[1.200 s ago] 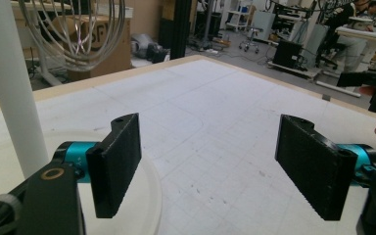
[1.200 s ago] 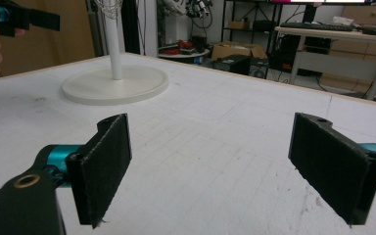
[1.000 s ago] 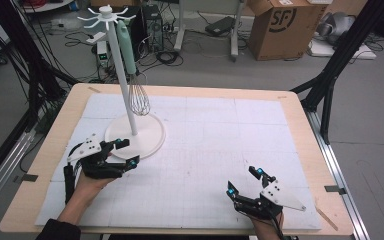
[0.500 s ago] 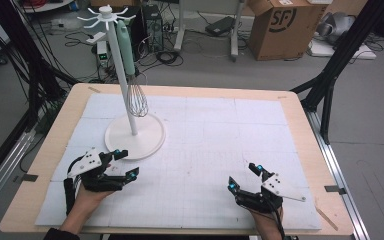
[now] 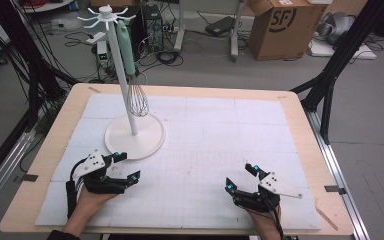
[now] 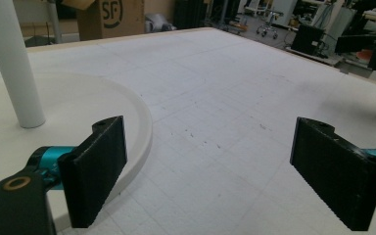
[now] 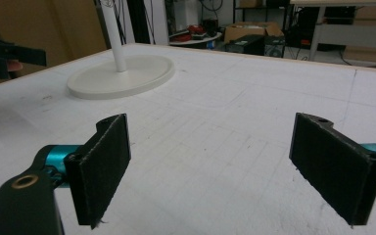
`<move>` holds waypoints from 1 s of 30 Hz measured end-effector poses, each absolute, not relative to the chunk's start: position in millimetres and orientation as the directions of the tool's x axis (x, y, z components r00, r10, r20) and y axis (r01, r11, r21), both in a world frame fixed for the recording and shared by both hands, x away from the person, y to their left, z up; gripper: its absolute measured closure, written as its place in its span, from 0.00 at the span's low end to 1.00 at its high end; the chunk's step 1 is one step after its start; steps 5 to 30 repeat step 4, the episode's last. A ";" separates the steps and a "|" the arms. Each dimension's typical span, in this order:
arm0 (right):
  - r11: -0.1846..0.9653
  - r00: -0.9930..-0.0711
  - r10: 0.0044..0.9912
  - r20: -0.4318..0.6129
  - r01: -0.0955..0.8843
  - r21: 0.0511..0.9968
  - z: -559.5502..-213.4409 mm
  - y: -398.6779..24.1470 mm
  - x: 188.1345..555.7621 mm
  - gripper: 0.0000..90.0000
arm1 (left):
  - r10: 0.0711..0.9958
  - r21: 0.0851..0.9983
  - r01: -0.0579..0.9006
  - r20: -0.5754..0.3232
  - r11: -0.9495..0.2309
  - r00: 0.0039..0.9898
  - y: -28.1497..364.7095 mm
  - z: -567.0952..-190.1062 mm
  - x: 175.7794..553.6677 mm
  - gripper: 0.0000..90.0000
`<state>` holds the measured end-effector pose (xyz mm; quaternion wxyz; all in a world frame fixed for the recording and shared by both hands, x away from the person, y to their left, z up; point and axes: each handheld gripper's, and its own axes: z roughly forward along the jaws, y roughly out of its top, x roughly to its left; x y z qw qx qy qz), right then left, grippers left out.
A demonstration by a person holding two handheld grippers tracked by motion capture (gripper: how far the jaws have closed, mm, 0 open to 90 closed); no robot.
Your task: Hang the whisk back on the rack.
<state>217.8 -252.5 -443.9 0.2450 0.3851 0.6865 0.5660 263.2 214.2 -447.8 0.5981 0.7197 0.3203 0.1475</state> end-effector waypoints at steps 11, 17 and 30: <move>0.065 -0.584 0.806 0.098 0.251 0.966 -443.7 -251.9 217.2 0.16 | 0.631 0.959 0.275 -0.171 -0.070 0.757 214.5 -447.2 262.7 0.16; 0.065 -0.584 0.806 0.098 0.251 0.966 -443.7 -251.9 217.2 0.16 | 0.631 0.959 0.275 -0.171 -0.070 0.757 214.5 -447.2 262.7 0.16; 0.065 -0.584 0.806 0.098 0.251 0.966 -443.7 -251.9 217.2 0.16 | 0.631 0.959 0.275 -0.171 -0.070 0.757 214.5 -447.2 262.7 0.16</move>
